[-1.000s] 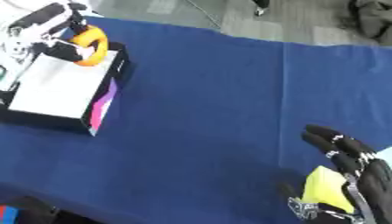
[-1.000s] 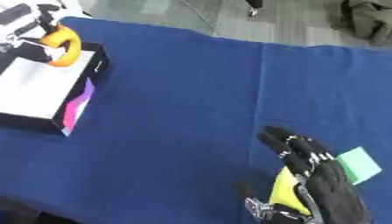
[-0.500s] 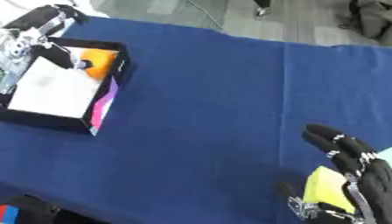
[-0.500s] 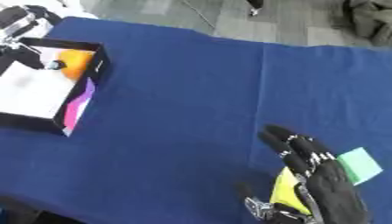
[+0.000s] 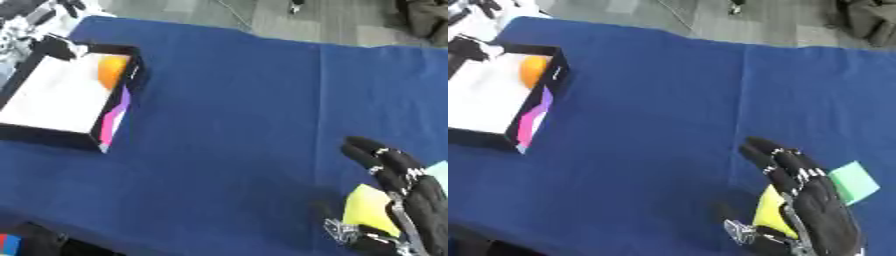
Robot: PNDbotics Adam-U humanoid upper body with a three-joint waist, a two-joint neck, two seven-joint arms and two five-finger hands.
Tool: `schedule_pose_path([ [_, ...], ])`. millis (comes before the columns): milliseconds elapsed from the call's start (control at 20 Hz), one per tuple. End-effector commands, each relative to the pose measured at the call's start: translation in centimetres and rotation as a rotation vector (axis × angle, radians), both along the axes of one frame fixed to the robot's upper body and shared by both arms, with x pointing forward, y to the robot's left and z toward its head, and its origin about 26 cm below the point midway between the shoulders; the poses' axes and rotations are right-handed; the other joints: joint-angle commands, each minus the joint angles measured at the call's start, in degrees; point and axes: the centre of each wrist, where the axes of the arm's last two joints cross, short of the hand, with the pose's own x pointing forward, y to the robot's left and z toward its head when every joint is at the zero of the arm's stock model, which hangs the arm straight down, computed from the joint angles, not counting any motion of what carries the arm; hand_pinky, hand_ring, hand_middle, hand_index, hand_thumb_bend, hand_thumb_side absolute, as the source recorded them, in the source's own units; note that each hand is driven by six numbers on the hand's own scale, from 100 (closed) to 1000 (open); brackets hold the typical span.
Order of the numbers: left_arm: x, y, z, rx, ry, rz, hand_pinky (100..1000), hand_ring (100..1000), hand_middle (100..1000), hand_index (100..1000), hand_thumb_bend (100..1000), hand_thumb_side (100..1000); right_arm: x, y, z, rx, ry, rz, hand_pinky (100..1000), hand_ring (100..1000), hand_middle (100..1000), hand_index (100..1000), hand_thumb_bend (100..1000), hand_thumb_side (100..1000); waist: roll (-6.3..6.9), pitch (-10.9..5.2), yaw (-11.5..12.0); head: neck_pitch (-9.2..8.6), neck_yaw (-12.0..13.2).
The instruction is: Pick up the objects with one hand, pass them to the other hand, and then place them into the box on the other side of the table.
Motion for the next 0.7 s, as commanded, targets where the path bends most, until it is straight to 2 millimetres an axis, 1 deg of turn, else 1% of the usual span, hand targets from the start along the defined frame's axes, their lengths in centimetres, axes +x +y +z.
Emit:
schedule_pose_path([
  [50, -1.5, -0.7, 3.5, -0.018, -0.130, -0.083, 880, 1000, 619, 802, 100, 461, 0.5, -1.4, 1.4, -0.016, -0.050, -0.045, 694, 731, 811, 859, 460, 330, 0.36, -1.86, -0.02, 0.99, -3.71],
  [100, -1.8, -1.0, 3.9, -0.019, -0.149, -0.106, 883, 1000, 626, 808, 100, 509, 0.6, -1.7, 1.7, -0.013, -0.055, -0.060, 696, 735, 813, 860, 464, 319, 0.40, -1.99, -0.08, 1.13, -4.58],
  [200, -2.5, -1.6, 4.7, -0.011, -0.191, -0.158, 890, 1000, 642, 824, 100, 532, 1.0, -2.5, 2.5, -0.004, -0.062, -0.104, 697, 736, 812, 858, 467, 311, 0.46, -2.31, -0.24, 1.40, -6.26],
  [300, -3.2, -2.1, 5.0, 0.003, -0.223, -0.215, 898, 1000, 655, 839, 100, 546, 1.2, -3.5, 3.2, 0.000, -0.061, -0.149, 700, 739, 814, 858, 471, 306, 0.48, -2.63, -0.44, 1.64, -7.35],
  [450, -4.1, -2.6, 5.1, 0.023, -0.266, -0.296, 918, 1000, 667, 837, 100, 573, 1.2, -5.1, 3.4, -0.005, -0.012, -0.204, 667, 726, 825, 863, 441, 336, 0.42, -2.98, -0.84, 1.70, -7.71],
  [500, -4.4, -2.8, 4.9, 0.028, -0.279, -0.323, 929, 1000, 673, 843, 100, 586, 1.0, -5.5, 3.2, -0.009, 0.021, -0.215, 654, 726, 839, 872, 419, 365, 0.36, -3.02, -1.03, 1.71, -7.66],
  [550, -4.7, -2.9, 4.5, 0.035, -0.285, -0.350, 938, 1000, 676, 848, 100, 602, 0.7, -5.9, 2.8, -0.016, 0.060, -0.220, 651, 727, 846, 876, 414, 372, 0.31, -3.06, -1.20, 1.76, -7.65],
  [700, -5.7, -3.0, 3.8, 0.033, -0.276, -0.384, 946, 1000, 671, 847, 100, 611, 0.0, -7.6, 2.1, -0.041, 0.155, -0.230, 655, 736, 858, 883, 406, 390, 0.19, -3.09, -1.66, 1.67, -7.33],
])
